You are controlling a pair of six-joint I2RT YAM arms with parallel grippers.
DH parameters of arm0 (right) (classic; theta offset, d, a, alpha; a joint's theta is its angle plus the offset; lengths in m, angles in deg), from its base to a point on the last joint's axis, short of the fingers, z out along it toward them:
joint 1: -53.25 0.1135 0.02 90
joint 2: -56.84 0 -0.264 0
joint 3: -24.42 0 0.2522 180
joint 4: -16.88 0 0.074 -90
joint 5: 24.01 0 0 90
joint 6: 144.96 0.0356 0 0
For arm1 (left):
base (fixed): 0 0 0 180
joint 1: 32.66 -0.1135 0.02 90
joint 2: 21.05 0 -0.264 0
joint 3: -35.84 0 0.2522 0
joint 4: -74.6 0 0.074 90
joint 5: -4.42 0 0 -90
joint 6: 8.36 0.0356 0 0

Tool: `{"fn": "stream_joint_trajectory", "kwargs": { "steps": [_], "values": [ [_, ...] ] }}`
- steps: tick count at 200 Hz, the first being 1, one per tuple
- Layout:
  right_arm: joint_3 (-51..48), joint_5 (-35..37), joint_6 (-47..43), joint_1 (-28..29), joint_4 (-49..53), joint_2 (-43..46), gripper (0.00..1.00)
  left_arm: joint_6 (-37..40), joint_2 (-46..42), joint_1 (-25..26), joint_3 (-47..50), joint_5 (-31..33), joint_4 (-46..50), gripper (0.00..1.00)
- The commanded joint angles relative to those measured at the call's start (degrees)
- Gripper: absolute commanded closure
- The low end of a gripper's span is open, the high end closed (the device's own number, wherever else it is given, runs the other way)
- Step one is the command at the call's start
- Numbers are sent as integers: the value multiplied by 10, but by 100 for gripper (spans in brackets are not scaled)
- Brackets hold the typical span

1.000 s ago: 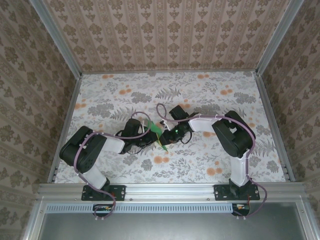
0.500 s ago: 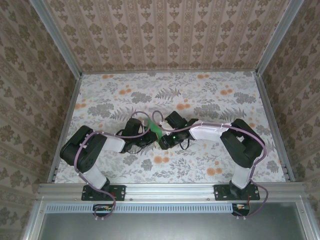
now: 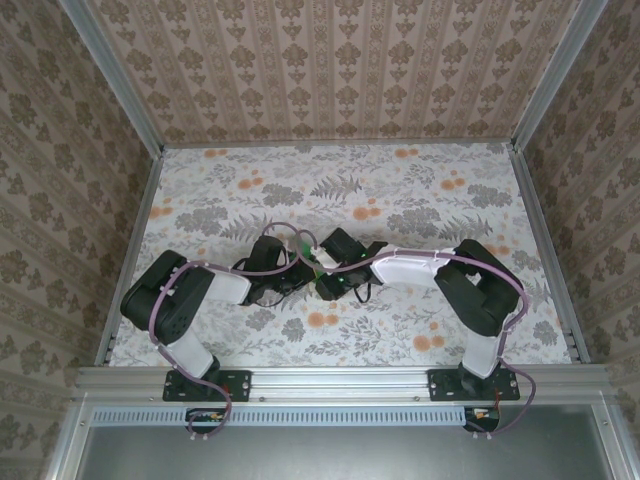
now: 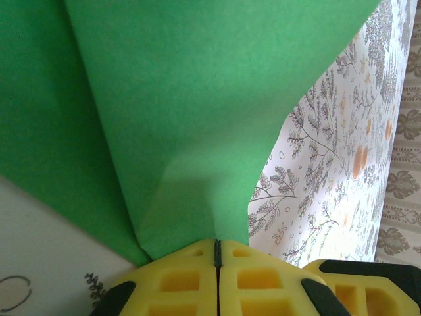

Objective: Fold a paper plane with a square sheet of paper (pick it up from the middle)

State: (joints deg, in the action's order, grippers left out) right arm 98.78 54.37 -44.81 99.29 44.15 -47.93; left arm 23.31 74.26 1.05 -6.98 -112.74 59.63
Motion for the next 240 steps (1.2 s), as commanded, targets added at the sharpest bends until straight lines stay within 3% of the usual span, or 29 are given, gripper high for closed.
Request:
{"fn": "stream_joint_trajectory", "kwargs": {
  "steps": [1,55,96,153,240],
  "values": [
    [15,31,-17,6,14,-15,73,-6,8,1,-12,4,14,93],
    [8,70,-31,12,11,-16,74,-6,3,-1,-12,2,17,93],
    [-1,50,-31,10,1,-11,94,-3,-23,-7,-9,-3,17,92],
    [-31,-85,11,-34,-56,15,100,29,-93,-16,14,-1,23,89],
    [-30,-270,96,-99,-100,-24,100,43,-84,-2,37,-20,-49,89]
  ]
}}
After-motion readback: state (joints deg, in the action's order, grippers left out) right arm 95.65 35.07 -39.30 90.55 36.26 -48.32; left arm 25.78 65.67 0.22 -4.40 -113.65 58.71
